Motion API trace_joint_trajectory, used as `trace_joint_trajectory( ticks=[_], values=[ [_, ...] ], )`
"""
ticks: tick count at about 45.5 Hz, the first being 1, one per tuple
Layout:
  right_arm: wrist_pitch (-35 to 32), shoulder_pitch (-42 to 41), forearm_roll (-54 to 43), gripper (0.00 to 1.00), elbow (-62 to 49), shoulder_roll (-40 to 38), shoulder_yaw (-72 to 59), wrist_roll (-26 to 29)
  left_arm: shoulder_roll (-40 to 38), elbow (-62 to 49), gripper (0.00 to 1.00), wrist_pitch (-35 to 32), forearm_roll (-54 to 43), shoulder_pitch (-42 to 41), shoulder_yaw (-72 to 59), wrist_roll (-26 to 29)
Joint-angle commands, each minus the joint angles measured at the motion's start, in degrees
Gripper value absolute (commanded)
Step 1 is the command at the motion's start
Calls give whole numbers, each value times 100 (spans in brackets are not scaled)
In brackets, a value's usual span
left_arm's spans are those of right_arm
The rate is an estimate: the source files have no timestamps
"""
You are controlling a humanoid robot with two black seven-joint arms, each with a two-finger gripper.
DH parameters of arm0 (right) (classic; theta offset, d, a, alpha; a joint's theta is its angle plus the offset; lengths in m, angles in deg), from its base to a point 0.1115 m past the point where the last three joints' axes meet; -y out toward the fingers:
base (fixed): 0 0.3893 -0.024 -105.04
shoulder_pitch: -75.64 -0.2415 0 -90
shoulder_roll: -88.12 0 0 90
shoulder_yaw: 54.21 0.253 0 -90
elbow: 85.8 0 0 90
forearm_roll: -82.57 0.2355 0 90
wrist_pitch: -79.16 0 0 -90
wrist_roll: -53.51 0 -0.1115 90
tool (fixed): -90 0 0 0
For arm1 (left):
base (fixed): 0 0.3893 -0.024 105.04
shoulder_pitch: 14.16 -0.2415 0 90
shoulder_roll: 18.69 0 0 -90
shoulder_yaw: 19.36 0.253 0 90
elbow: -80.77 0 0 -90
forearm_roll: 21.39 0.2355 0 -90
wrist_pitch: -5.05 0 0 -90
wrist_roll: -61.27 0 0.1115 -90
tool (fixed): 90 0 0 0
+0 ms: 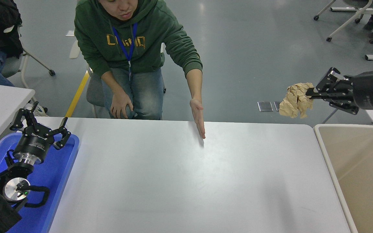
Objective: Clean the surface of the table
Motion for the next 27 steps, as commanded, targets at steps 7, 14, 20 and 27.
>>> trace_joint_trajectory(
  ticks=[7, 14, 20, 27],
  values=[
    [-22, 1, -75, 0, -67, -211, -51, 2, 0, 0, 100, 0, 0, 0, 0, 0],
    [-22, 45, -136, 0, -216, -352, -69, 82, 0, 0, 100, 0, 0, 0, 0, 0],
    [-22, 45, -128, 0, -611, -378, -297, 117, 0, 0, 100, 0, 0, 0, 0, 0],
    [92, 115, -136, 0, -1383, -326, -665, 117, 0, 0, 100, 0, 0, 0, 0, 0]
  ],
)
